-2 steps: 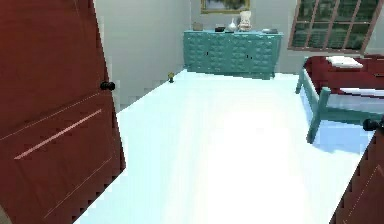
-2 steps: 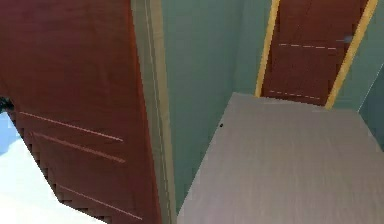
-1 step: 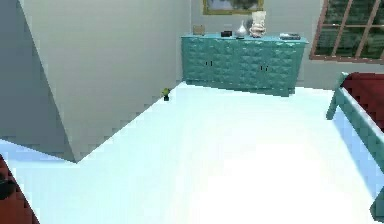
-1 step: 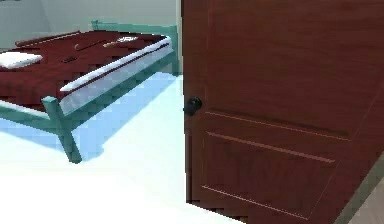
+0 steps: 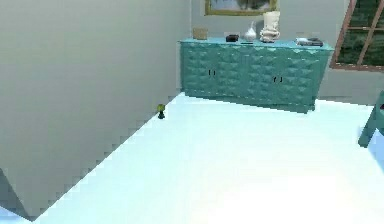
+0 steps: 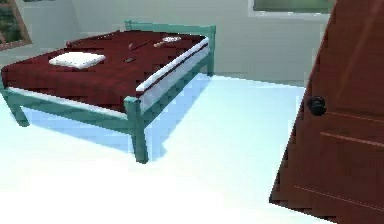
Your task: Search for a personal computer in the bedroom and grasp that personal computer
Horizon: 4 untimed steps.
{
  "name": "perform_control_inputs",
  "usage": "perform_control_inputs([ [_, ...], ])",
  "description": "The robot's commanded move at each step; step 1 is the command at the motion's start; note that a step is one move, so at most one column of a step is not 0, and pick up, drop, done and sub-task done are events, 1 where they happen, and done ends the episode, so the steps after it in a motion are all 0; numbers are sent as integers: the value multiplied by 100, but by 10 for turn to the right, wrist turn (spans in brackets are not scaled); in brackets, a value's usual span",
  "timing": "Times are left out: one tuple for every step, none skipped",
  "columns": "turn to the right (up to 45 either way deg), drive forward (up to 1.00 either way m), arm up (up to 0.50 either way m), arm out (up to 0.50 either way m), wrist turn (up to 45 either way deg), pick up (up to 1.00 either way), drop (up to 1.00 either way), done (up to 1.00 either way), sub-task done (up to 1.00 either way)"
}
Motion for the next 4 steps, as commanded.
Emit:
perform_control_inputs([
  [-450,0,0,0,0,0,0,0,0],
  [-30,0,0,0,0,0,0,0,0],
  [0,40,0,0,0,0,0,0,0],
  [-240,0,0,0,0,0,0,0,0],
])
